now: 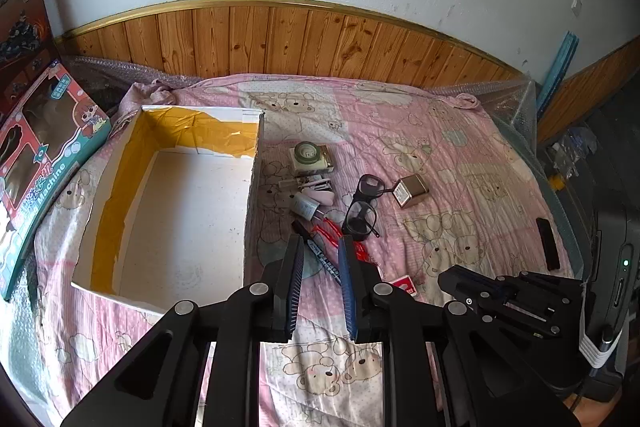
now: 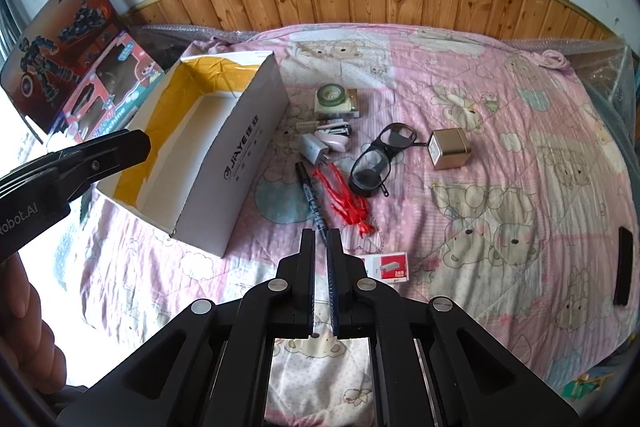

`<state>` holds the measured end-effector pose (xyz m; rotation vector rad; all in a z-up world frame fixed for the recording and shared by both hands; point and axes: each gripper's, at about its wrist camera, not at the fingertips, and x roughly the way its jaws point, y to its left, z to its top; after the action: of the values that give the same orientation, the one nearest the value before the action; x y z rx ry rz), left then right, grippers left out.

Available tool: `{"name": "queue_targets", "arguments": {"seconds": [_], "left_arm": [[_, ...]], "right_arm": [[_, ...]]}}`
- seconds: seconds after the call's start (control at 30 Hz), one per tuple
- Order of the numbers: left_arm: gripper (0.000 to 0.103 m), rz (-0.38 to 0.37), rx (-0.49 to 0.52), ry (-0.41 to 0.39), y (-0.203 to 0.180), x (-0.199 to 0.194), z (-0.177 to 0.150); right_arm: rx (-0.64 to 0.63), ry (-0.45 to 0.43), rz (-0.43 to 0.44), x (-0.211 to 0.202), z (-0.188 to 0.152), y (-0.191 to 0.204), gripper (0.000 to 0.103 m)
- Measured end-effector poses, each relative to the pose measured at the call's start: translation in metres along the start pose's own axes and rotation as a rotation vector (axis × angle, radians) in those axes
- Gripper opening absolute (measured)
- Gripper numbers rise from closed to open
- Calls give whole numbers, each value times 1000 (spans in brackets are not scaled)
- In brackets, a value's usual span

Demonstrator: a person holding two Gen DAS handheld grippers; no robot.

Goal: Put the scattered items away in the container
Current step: 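Move both tools toward the scattered items beside the white box, then grasp the black marker with the left tool while the right tool grasps the black glasses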

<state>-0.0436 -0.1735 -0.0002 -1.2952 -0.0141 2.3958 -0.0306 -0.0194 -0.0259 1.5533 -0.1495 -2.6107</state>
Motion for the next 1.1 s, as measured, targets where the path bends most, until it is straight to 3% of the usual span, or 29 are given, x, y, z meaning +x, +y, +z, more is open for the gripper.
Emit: {"name": "queue_targets", "arguments": {"seconds": [0.1,0.17,0.2,0.37,0.53,0.97,1.1], "left_arm": [[19,14,9,16,0,9,2],[25,24,12,34,-2,16,4],[27,30,12,43,-1,20,4],[47,49,-7,83,2,40,7],[59,56,-21,129,3,65,12],[60,38,-141,337,21,172,-9],[71,54,-105,309,8,185,-2]], "right_arm": [[12,5,1,8,2,-4,11],[37,16,15,17,4,-11,32],[52,22,24,21,4,-15,35],[121,81,67,47,5,-34,37],[191,130,99,75,13,-56,40],[357,258,164,166,42,-109,42],[392,260,172,187,57,-120,44]]}}
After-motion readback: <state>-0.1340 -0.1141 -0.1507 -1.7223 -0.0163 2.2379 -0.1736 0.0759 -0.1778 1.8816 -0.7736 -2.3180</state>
